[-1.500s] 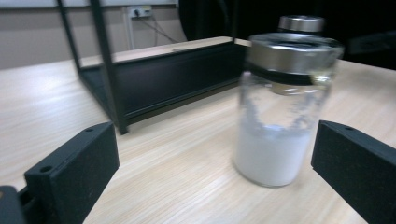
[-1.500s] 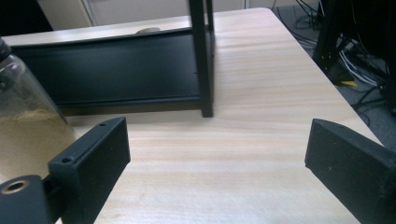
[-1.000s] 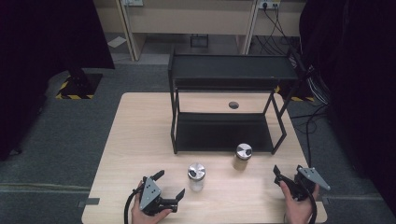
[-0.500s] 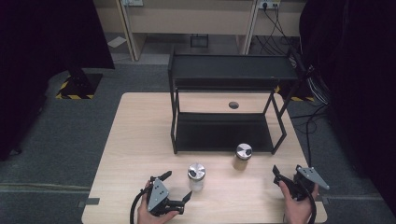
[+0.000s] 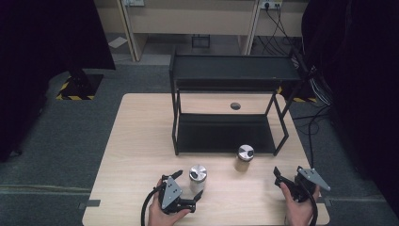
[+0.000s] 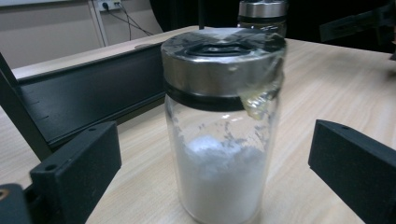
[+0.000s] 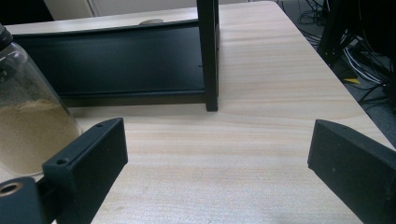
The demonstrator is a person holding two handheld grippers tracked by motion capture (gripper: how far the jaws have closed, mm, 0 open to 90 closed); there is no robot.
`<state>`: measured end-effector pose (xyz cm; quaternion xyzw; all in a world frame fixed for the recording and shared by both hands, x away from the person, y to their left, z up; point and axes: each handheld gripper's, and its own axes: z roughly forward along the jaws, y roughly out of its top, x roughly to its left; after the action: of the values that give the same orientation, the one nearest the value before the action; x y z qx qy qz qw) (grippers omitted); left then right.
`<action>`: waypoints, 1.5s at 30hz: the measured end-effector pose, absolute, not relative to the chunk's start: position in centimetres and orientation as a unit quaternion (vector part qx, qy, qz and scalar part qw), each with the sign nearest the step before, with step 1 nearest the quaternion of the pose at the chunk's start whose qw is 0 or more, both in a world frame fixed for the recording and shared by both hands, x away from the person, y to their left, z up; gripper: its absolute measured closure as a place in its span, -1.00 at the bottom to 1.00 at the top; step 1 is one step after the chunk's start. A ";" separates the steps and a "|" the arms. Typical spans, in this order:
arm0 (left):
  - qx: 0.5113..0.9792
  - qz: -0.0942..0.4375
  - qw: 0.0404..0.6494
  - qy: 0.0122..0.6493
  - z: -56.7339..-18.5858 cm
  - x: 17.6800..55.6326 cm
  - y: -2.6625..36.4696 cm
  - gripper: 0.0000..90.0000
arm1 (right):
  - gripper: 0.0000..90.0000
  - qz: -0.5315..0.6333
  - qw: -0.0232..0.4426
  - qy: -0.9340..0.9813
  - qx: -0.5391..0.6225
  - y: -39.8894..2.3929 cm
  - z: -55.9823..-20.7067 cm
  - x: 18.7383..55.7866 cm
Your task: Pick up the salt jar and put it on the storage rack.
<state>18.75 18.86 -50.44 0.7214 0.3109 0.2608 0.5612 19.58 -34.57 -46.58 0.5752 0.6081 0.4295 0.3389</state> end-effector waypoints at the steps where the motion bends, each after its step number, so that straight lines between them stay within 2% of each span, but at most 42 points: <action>1: 0.723 0.261 0.559 0.312 -50.4 18.9 18.7 -0.95 | -0.89 0.429 0.339 0.608 0.575 -34.6 -46.6 19.6; 13: 0.734 0.259 0.543 0.315 -49.8 19.9 17.3 -0.91 | -0.89 0.429 0.338 0.610 0.574 -34.5 -46.5 19.6; 16: 0.738 0.259 0.536 0.318 -49.5 20.2 16.8 -0.85 | -0.89 0.429 0.338 0.611 0.573 -34.5 -46.6 19.6; 24: 0.746 0.255 0.524 0.322 -49.1 20.6 16.4 -0.59 | -0.89 0.430 0.337 0.612 0.572 -34.5 -46.5 19.6; 25: 0.748 0.252 0.524 0.319 -49.0 20.8 16.4 -0.47 | -0.89 0.430 0.337 0.612 0.572 -34.5 -46.6 19.6; 27: 0.751 0.253 0.524 0.313 -49.0 20.8 16.3 -0.36 | -0.89 0.430 0.336 0.613 0.572 -34.5 -46.5 19.6; 45: 0.735 0.243 0.542 0.327 -49.4 20.9 16.8 -0.33 | -0.89 0.428 0.335 0.616 0.570 -34.4 -46.5 19.7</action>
<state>20.92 16.78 -49.37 0.7351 0.3269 0.2427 0.5420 19.68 -34.44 -46.49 0.5699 0.6159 0.4283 0.3353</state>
